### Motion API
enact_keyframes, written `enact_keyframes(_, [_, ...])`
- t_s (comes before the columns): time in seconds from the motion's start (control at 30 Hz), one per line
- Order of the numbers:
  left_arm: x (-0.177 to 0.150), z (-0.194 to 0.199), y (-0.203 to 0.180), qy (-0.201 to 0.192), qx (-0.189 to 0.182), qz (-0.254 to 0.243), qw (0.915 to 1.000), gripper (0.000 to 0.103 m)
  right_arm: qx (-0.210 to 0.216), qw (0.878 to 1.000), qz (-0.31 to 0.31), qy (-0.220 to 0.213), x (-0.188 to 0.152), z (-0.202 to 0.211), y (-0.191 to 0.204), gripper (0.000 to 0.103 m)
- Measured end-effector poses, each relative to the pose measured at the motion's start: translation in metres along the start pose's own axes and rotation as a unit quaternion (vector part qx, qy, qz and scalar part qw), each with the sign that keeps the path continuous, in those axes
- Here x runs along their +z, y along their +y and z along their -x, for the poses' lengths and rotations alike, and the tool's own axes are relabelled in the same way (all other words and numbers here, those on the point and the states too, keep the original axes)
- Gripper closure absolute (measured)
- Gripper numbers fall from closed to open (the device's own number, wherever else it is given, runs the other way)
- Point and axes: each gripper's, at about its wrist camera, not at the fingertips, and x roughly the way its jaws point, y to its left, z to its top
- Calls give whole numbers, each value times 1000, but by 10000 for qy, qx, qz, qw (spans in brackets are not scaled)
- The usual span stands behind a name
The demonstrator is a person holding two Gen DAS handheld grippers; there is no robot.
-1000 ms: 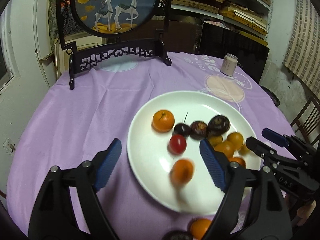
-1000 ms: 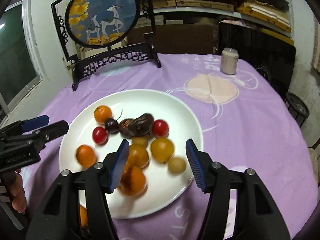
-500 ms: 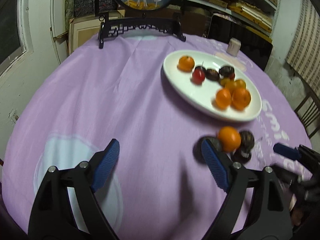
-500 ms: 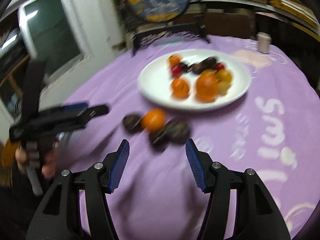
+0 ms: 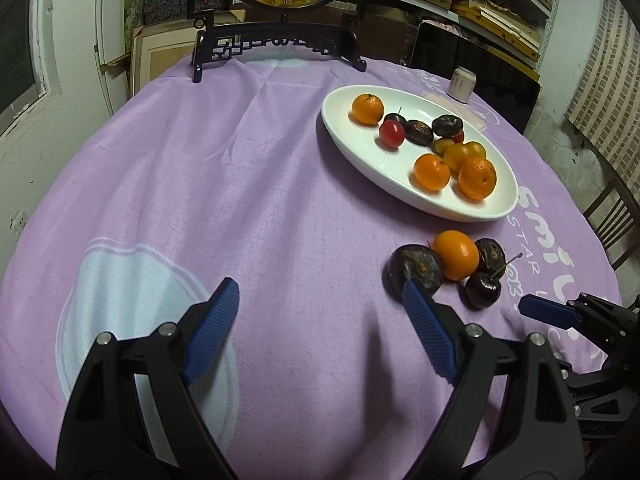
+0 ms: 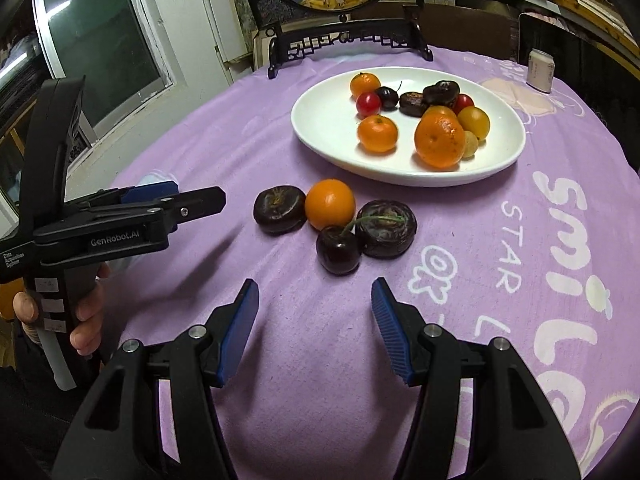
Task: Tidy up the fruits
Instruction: 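Grasp the dark cherry with the right tool while the left tool grasps a dark plum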
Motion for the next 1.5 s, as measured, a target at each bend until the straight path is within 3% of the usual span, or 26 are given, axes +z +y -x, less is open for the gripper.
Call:
enact_keyframes(0.23, [-8, -7, 10, 90, -218, 155, 9996, 14, -70, 9998, -96, 155, 5, -12, 4, 44])
enact_keyframes(0.3, [-8, -3, 12, -39, -335, 195, 9992, 14, -99, 9996, -218, 167, 7, -15, 2, 45])
enact_keyframes(0.4, [-9, -2, 12, -100, -337, 165, 9992, 14, -186, 9992, -238, 245, 13, -22, 3, 57])
enact_keyframes(0.63, [-10, -1, 8, -124, -404, 73, 9991, 14, -693, 9965, -283, 375, 28, -44, 5, 62])
enact_keyframes(0.7, [-10, -1, 7, -117, -360, 31, 9993, 14, -739, 9964, -255, 340, 30, -45, 5, 71])
enact_keyframes(0.73, [-10, -1, 6, -114, -326, 9, 9994, 14, -759, 9963, -211, 339, 30, -45, 5, 71])
enact_keyframes(0.87, [-9, -3, -3, -71, -181, -188, 9996, 14, -512, 9976, -290, 369, 25, -33, 0, 72])
enact_keyframes(1.03, [-5, -12, -29, 134, -400, -560, 9975, 14, -612, 9962, -608, 141, 13, 3, -27, 72])
enact_keyframes(1.23, [4, -37, -52, 535, -296, -810, 9948, 15, -635, 9929, -1009, 45, -9, 30, -57, 72])
enact_keyframes(1.4, [9, -51, -62, 653, -38, -964, 9932, 27, -559, 9911, -1209, -78, -18, 44, -70, 72])
enact_keyframes(1.5, [13, -53, -66, 594, 10, -1006, 9932, 53, -486, 9911, -1234, -113, -22, 47, -71, 72])
